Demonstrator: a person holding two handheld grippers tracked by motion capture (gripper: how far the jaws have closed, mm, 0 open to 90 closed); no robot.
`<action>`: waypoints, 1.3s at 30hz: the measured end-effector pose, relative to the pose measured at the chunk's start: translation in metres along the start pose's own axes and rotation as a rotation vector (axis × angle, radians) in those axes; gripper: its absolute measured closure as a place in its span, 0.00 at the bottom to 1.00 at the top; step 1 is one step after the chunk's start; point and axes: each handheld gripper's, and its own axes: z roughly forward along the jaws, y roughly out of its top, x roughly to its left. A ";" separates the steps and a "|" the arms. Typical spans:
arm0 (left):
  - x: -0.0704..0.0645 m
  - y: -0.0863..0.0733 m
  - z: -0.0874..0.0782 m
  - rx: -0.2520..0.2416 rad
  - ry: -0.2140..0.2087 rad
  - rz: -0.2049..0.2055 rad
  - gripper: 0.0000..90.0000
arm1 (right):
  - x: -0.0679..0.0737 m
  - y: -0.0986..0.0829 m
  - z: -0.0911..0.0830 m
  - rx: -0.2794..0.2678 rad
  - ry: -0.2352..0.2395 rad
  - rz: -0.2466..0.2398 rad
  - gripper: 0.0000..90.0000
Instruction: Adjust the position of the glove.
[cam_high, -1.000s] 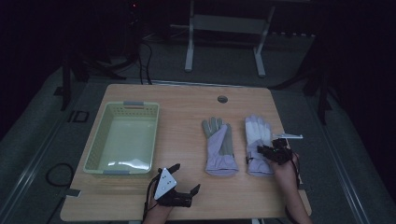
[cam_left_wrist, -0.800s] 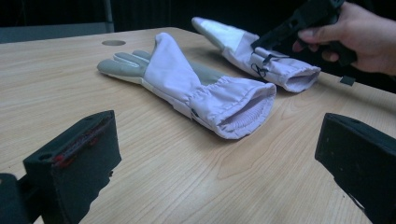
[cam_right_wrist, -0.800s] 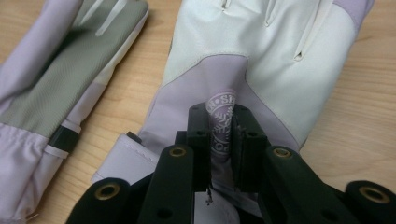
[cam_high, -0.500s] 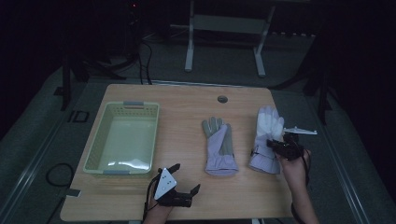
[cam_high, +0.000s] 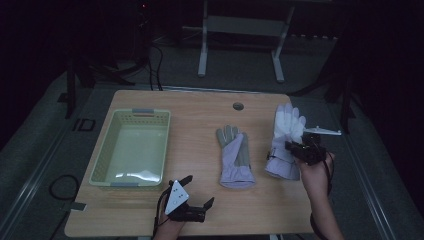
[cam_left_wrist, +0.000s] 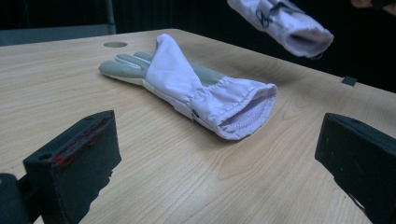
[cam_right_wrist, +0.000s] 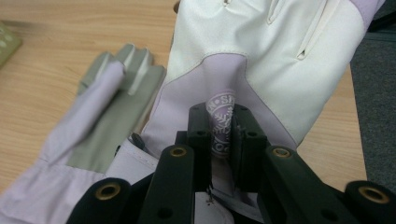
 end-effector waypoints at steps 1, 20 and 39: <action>0.000 0.000 0.000 -0.006 0.000 0.000 0.00 | 0.003 0.002 -0.002 0.000 0.002 -0.001 0.89; -0.002 0.000 -0.001 -0.008 0.011 0.011 0.00 | 0.084 0.024 -0.008 -0.003 0.088 -0.063 0.89; -0.002 0.000 0.000 0.000 0.004 0.011 0.00 | 0.130 0.006 0.028 0.086 0.113 -0.120 0.89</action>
